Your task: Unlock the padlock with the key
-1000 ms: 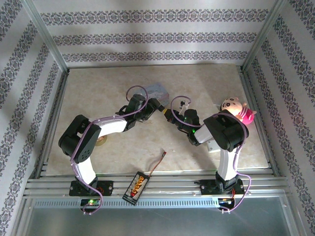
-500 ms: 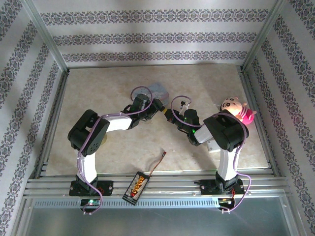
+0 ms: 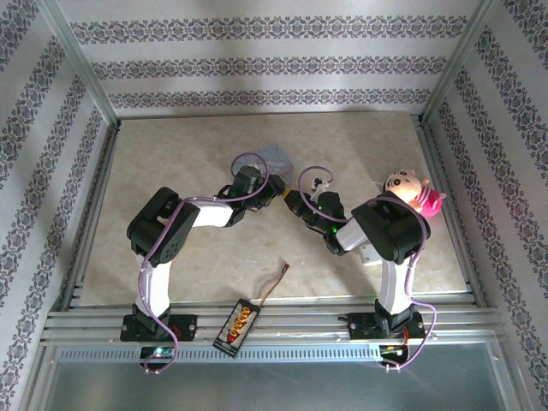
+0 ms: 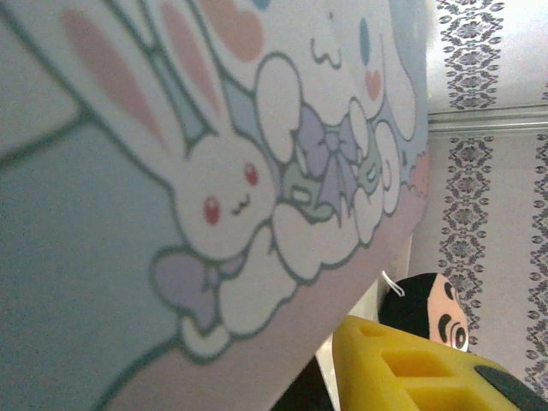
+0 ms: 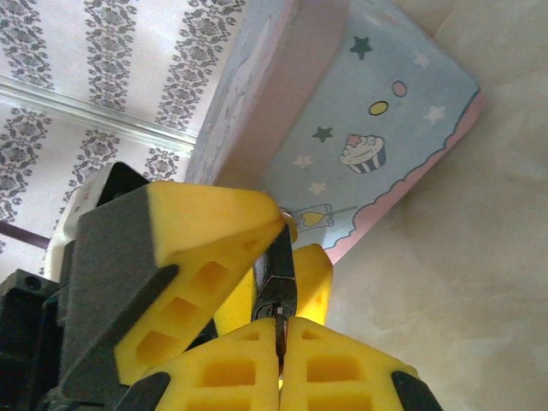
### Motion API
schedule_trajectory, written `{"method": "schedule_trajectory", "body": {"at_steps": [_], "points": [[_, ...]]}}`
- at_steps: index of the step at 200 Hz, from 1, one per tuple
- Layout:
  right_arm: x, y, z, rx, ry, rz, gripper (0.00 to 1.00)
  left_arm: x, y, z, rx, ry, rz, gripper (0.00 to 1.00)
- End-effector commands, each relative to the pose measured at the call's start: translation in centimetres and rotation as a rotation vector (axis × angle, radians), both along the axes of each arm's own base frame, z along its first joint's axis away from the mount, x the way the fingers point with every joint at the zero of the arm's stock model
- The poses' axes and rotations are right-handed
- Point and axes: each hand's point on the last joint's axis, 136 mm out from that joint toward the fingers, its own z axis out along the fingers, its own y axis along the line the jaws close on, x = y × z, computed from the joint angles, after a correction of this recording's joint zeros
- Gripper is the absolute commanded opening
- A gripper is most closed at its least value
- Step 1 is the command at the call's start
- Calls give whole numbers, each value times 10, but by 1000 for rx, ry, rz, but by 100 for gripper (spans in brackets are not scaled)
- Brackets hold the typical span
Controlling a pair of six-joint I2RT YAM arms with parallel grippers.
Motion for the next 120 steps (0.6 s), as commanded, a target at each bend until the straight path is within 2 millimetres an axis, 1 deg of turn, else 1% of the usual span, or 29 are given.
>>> {"method": "schedule_trajectory", "body": {"at_steps": [1,45,64,120], "points": [[6,4,33,89,-100,-19,0,1,-3,8,-44,-28,1,42],[5,0,32,89,-92,-39,0,-6,6,7,-51,-17,33,41],[6,0,30,93,-85,-44,0,-9,9,7,-49,-13,43,38],[4,2,30,116,-75,-40,0,-6,3,3,-72,-8,34,32]]}}
